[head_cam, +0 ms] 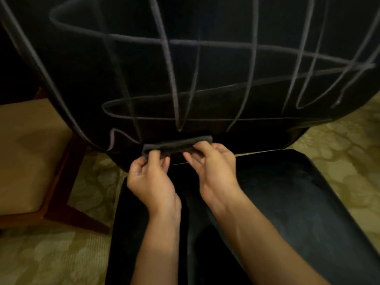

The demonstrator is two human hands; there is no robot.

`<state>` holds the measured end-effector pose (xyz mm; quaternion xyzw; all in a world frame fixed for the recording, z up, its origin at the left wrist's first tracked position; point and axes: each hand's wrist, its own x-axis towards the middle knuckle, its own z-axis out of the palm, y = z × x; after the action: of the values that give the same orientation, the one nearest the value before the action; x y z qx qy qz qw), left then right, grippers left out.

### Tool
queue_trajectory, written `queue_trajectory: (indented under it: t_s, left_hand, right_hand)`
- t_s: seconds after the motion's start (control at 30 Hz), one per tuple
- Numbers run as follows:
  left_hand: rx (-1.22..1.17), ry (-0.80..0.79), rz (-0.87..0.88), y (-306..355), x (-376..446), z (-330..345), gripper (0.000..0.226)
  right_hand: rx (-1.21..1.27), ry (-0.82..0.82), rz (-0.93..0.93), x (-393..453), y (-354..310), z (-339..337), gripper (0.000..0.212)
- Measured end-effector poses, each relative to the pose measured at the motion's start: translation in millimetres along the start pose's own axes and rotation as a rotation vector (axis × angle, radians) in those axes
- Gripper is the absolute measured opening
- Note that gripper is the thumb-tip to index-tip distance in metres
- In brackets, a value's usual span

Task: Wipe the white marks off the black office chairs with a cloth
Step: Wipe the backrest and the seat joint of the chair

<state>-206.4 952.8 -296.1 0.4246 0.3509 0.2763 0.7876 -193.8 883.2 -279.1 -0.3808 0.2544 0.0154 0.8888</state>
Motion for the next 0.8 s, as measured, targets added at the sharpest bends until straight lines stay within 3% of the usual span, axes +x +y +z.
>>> queue_trajectory:
  t_s: [0.2,0.4,0.6,0.8]
  left_hand:
    - [0.005,-0.202,-0.207,-47.9,-77.5,71.8,0.017]
    - [0.018,-0.349,-0.461,-89.6,-177.8,131.8,0.009]
    - [0.010,-0.436,-0.424,-89.0,-185.7,128.2,0.014]
    - [-0.027,-0.359,-0.313,-50.0,-136.7,98.5,0.011]
  right_hand:
    - [0.065,0.200,-0.205,20.4,-85.6,-67.6,0.023]
    - [0.025,0.318,-0.383,27.9,-179.4,-147.2,0.019]
    - [0.086,0.267,-0.387,34.0,-178.5,-159.7,0.013]
    - [0.080,0.247,-0.360,25.9,-135.4,-97.6,0.018]
